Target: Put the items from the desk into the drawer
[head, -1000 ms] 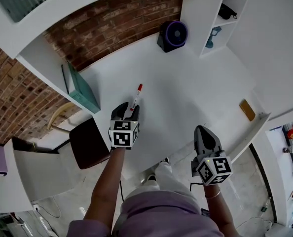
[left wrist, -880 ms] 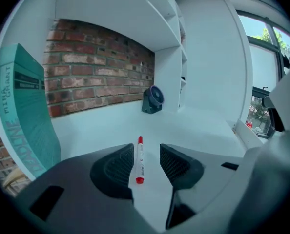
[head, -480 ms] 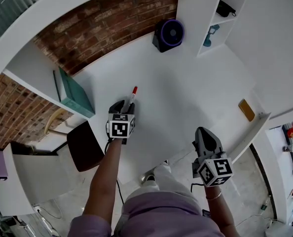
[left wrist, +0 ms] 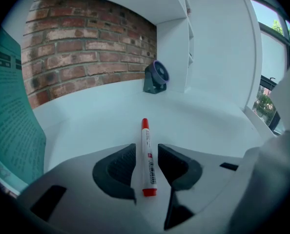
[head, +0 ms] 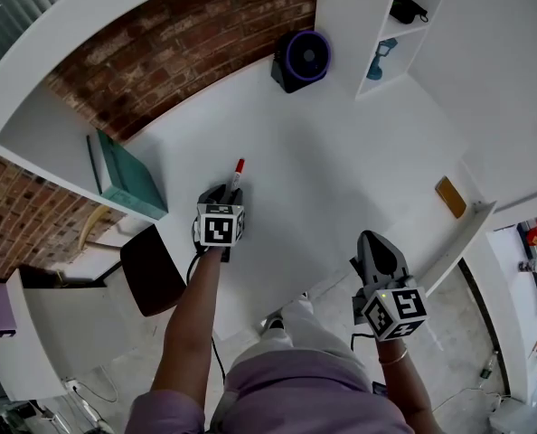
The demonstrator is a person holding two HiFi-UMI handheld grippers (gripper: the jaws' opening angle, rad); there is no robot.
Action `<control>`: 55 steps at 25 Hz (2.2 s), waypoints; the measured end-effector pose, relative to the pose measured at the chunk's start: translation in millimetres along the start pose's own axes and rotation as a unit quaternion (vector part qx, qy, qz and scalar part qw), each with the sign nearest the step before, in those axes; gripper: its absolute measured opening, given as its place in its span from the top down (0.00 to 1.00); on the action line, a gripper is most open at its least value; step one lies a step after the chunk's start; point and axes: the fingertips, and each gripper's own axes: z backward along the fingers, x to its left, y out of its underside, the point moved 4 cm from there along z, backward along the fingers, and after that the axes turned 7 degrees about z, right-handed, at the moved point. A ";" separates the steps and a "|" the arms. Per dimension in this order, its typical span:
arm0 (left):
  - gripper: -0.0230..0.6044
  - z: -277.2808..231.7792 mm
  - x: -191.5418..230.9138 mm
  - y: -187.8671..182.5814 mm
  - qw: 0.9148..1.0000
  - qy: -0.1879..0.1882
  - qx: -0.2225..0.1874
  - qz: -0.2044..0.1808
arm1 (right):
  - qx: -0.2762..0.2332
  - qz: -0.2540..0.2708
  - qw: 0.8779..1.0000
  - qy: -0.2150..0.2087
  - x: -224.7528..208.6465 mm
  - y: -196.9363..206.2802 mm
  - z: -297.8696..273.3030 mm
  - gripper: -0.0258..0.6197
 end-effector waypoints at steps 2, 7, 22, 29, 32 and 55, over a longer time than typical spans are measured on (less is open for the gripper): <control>0.75 -1.5 0.4 1.6 1.000 -0.005 0.006 -0.004 | 0.001 -0.001 1.000 0.000 -1.4 0.3 -0.1 0.95; 0.83 -3.6 1.3 1.2 1.000 -0.011 0.015 -0.017 | 0.000 -0.002 1.000 0.000 -3.7 0.2 0.4 0.95; 0.86 31.4 -5.0 -0.4 0.999 -0.013 -0.019 -0.048 | -0.003 -0.004 1.000 -0.006 5.4 2.7 14.1 0.95; 0.86 71.6 -12.2 6.2 0.998 -0.006 -0.045 -0.048 | -0.012 0.000 1.000 -0.014 25.2 2.5 29.2 0.95; 0.86 88.8 -16.9 12.3 0.997 0.000 -0.054 -0.045 | -0.016 0.003 1.000 -0.015 34.1 3.0 39.3 0.95; 0.86 200.8 -100.8 49.4 0.985 0.103 -0.110 -0.080 | -0.045 -0.015 0.998 0.052 83.5 27.0 137.5 0.95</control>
